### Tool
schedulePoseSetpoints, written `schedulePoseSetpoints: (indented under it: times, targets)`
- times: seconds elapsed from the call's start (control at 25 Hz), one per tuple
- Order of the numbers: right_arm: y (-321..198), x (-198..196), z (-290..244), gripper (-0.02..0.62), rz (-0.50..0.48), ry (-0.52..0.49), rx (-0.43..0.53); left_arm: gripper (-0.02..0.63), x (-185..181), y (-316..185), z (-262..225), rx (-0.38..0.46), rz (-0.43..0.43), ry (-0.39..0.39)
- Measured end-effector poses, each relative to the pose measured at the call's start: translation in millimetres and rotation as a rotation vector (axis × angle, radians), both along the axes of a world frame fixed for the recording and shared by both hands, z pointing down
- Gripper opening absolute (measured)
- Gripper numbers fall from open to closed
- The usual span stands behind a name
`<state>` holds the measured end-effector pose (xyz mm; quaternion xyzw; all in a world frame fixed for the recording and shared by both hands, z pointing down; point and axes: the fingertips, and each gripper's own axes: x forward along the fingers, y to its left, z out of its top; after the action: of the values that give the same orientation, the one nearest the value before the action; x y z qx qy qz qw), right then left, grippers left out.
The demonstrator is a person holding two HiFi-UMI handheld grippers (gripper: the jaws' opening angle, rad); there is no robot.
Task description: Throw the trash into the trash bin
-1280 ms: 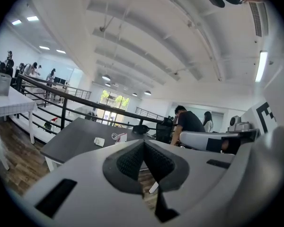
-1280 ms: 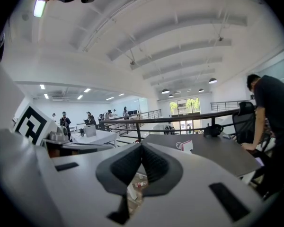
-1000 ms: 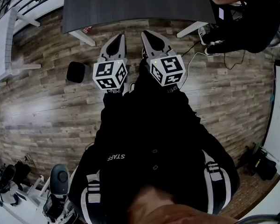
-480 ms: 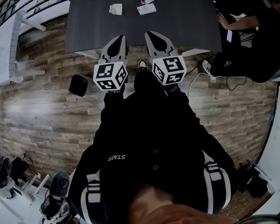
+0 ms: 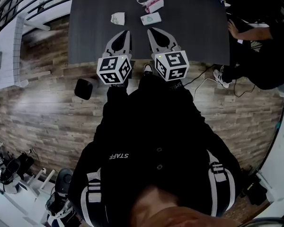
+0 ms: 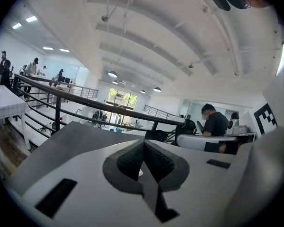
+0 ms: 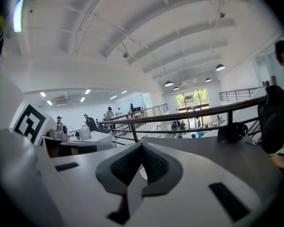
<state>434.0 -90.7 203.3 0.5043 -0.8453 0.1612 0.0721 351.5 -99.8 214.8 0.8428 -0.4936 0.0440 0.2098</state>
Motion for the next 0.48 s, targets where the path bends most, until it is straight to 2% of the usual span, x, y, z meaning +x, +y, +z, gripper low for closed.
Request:
schedulePoseSetpoints:
  times: [0.2,0.48]
  targets:
    - [-37,13,15,0.015,-0.013,-0.004,-0.037,0.002,18,-36,12,-0.027,0.004,-0.024]
    - [-64,21,45,0.015,0.0,0.007,-0.121,0.002,19,-56,43,-0.093,0.002,-0.042]
